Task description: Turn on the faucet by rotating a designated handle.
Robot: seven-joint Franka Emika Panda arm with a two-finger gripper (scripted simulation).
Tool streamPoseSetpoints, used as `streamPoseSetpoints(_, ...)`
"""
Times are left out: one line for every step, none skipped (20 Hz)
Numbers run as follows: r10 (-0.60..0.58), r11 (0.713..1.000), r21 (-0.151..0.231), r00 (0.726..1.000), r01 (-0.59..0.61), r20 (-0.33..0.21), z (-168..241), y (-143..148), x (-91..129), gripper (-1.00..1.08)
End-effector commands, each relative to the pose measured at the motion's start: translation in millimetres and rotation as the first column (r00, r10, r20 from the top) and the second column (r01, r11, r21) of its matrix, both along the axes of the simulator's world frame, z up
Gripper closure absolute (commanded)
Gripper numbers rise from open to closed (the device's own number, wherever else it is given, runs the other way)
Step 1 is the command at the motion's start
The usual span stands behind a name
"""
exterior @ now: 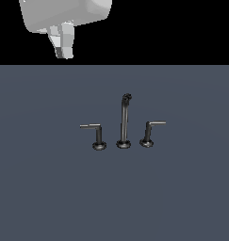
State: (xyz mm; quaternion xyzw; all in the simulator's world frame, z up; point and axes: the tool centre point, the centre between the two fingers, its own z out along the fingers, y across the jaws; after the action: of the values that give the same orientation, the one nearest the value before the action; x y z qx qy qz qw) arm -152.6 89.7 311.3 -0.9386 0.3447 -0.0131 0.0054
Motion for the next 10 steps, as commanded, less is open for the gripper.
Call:
streamPoseSetpoints(-0.053,0.999,0.003,0.999,0.053,-0.001,-14.1,4.8,9.4,1.08)
streamPoseSetpoints(-0.073,0.997,0.003,0.997,0.073,-0.002,-19.6,6.5,13.1,1.08)
streamPoseSetpoints(-0.092,0.996,0.004,0.996,0.092,-0.003,-24.9,8.0,16.8,1.08)
streamPoseSetpoints(-0.112,0.994,0.005,0.994,0.112,-0.003,-30.2,9.4,20.5,1.08)
streamPoseSetpoints(-0.131,0.991,0.006,0.991,0.131,-0.004,-35.4,10.8,24.2,1.08)
streamPoseSetpoints(-0.15,0.989,0.006,0.989,0.15,-0.005,-40.5,12.0,27.9,1.08)
streamPoseSetpoints(-0.168,0.986,0.007,0.986,0.168,-0.006,-45.6,13.2,31.5,1.08)
streamPoseSetpoints(-0.187,0.982,0.007,0.982,0.187,-0.006,-50.6,14.3,35.1,1.08)
streamPoseSetpoints(-0.204,0.979,0.008,0.979,0.204,-0.007,-55.5,15.3,38.7,1.08)
streamPoseSetpoints(-0.222,0.975,0.008,0.975,0.222,-0.008,-60.4,16.2,42.3,1.08)
